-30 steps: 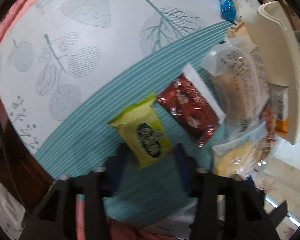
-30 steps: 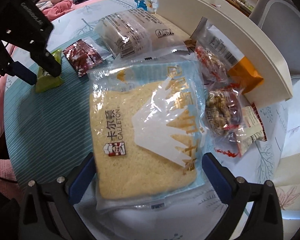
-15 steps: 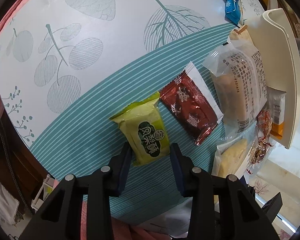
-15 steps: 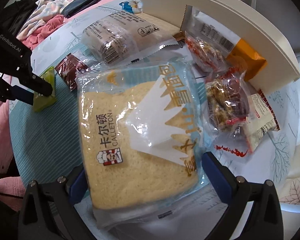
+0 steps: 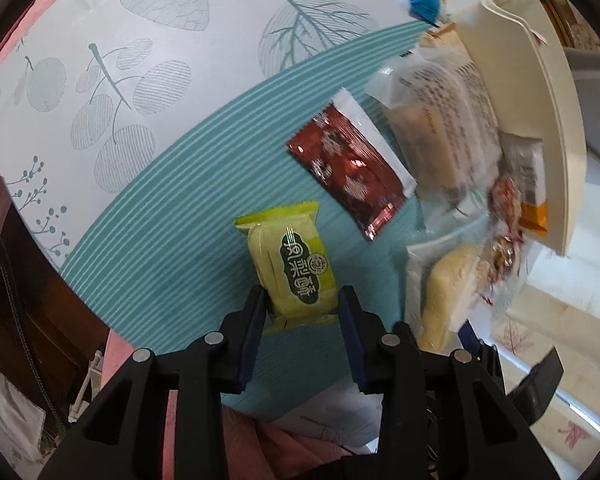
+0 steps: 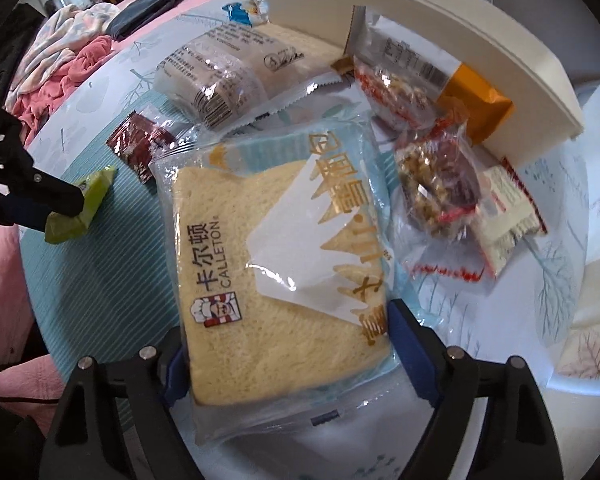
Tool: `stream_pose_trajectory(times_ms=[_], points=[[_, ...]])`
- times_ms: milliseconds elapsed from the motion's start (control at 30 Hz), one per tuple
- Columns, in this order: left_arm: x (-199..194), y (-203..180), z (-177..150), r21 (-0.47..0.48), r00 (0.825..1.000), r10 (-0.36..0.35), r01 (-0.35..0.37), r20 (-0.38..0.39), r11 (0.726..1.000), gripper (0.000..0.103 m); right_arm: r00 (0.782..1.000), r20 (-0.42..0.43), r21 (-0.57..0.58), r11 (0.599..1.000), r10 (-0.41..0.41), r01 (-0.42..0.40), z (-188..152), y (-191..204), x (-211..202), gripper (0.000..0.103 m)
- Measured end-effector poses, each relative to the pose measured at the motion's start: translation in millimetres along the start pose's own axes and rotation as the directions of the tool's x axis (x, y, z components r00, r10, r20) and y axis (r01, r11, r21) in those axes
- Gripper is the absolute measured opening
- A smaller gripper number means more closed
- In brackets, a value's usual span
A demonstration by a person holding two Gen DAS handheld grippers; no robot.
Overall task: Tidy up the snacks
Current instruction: 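Grasp the yellow-green pastry packet with the left tool while the right tool grasps the Calleton bread bag, then lift the yellow-green packet with the left tool while the right tool holds the bread bag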
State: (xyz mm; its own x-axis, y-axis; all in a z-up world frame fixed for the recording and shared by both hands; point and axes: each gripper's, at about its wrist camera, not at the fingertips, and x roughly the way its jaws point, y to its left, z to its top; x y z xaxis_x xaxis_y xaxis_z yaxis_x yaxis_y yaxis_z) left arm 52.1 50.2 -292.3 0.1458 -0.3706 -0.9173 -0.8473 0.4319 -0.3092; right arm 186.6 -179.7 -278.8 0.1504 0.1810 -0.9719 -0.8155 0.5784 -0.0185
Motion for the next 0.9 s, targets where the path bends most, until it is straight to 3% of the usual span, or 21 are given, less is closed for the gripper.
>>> stream_pose_trajectory(times_ms=[233, 467, 633, 900], points=[[-24, -16, -19, 0.077, 1.0, -0.016, 0.017, -0.012, 0.997, 0.035, 0.995, -0.056, 0.128, 0.989, 0.082, -0.075, -5, -4, -9, 0.083], [-60, -41, -25, 0.19, 1.0, -0.015, 0.017, -0.011, 0.982, 0.035, 0.982, -0.097, 0.311, 0.942, 0.162, -0.125, -16, -15, -24, 0.082], [-90, -65, -29, 0.301, 1.0, -0.014, 0.014, -0.003, 0.954, 0.035, 0.979, -0.06, 0.399, 0.903, 0.196, -0.156, -20, -20, -44, 0.082], [-131, -106, -22, 0.454, 1.0, -0.023, 0.017, 0.007, 0.891, 0.035, 0.977, 0.07, 0.505, 0.838, 0.202, -0.209, -11, -39, -94, 0.082]])
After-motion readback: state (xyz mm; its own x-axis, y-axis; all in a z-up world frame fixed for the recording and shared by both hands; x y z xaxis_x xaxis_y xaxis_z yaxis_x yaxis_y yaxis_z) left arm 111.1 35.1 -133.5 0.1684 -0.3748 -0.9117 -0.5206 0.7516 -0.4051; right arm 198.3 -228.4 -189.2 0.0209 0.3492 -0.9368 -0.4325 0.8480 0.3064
